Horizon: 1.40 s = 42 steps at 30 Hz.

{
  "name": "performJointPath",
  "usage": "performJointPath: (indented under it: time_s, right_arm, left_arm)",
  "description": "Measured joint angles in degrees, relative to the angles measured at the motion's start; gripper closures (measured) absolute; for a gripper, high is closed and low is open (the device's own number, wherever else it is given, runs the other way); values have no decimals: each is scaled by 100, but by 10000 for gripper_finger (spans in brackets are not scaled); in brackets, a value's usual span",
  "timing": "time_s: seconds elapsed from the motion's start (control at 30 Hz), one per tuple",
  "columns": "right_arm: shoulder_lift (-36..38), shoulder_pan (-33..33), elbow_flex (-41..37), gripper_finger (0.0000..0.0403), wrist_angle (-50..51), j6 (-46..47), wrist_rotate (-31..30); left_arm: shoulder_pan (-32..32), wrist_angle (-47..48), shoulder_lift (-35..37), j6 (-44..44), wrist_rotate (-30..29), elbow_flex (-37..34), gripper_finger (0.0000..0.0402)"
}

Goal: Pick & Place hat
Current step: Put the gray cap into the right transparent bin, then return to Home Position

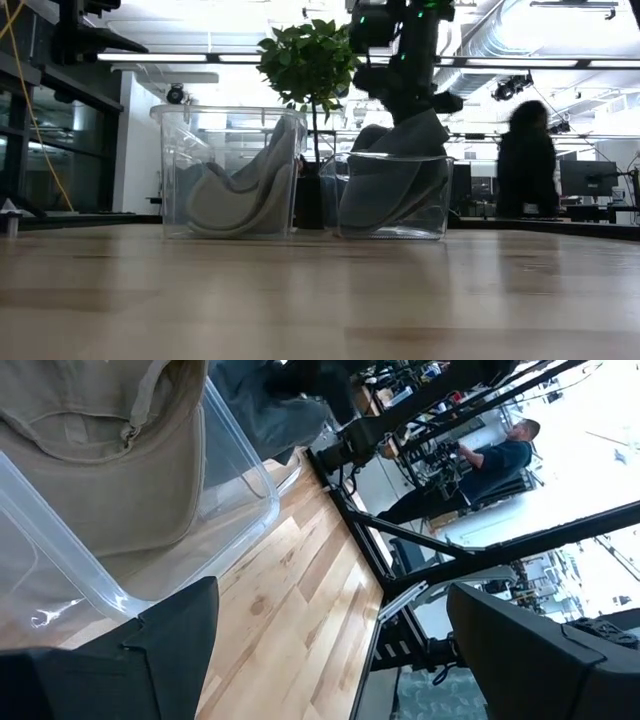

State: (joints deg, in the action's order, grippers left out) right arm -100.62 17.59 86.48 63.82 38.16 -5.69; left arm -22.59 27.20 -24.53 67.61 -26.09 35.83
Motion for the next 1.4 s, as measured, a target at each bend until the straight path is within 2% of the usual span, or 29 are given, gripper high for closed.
performJointPath:
  time_s: [0.3, 0.47, 0.63, 0.83, 0.9, 1.13, 1.3, 1.4]
  right_arm:
    - [1031, -24, 14, 403, -124, -53, -187]
    - [1811, -338, 4, 403, -156, -115, -434]
    - [2577, -936, 2, 403, -157, 22, -1084]
    - [3075, -1793, 2, 403, -2, 456, -2007]
    - [3142, -2069, 2, 403, 144, 670, -2278]
    - [3135, -2809, -2, 403, 381, 1104, -2792]
    - [3135, -3165, -2, 403, 490, 1437, -3257]
    - [3128, -3379, -3, 403, 484, 1587, -3489]
  left_arm:
    - [0, 50, 2, -9, -2, 0, 53]
    - [0, 295, 144, -4, -4, 0, 53]
    - [0, 355, 392, -145, -48, 0, 53]
    - [0, 592, 569, -132, -35, -115, 53]
    - [0, 332, 799, -114, 59, -384, 53]
    - [1, -1591, 1755, -25, 708, -1908, 53]
    - [4, -3053, 2242, -808, 1474, -2720, 53]
    - [7, -3550, 2430, -1374, 1776, -2977, 53]
